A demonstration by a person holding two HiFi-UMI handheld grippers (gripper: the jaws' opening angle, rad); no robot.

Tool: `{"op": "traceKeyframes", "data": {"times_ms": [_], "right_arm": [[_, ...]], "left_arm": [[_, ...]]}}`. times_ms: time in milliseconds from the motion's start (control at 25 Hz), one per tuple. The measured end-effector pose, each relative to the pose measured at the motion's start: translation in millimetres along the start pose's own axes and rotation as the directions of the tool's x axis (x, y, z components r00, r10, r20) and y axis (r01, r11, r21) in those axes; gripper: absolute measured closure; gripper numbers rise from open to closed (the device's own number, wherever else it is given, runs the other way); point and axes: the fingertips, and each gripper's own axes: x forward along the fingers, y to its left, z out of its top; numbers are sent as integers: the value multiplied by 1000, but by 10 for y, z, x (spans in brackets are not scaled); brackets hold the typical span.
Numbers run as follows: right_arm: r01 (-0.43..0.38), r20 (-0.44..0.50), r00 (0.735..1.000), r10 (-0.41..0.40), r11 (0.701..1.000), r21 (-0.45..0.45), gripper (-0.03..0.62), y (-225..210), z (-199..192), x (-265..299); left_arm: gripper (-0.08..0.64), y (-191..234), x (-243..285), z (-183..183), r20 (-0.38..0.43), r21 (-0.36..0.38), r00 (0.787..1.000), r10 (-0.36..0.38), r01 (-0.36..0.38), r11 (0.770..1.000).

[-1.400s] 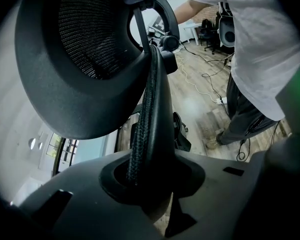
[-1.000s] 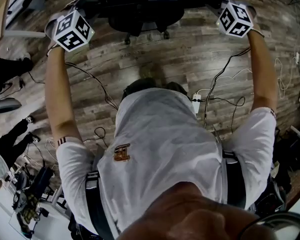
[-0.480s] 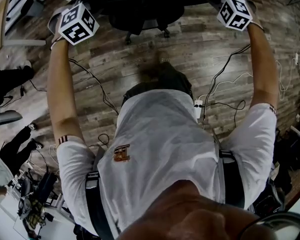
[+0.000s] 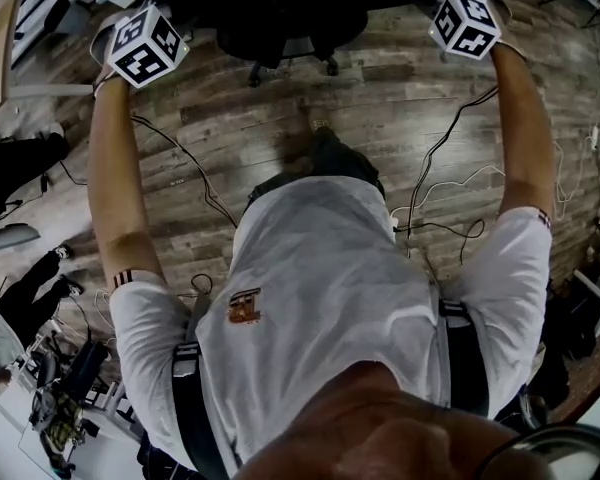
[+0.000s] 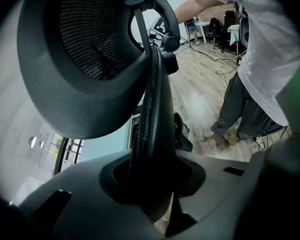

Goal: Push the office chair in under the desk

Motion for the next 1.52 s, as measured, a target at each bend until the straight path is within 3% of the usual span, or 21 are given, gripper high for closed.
{"op": "traceKeyframes", "data": {"times_ms": [880,1520], "right_arm": [[-19,41,999,21,998,-52,502,-1311,-497,779],[-28,17,999,29,999,-38,502,-1479,-470,930]], "left_arm": [[446,1235,748,-53,-35,-49,999,7,-8,999],[441,1453,819,-160,-29,-46,1000,11,-12,999]]}}
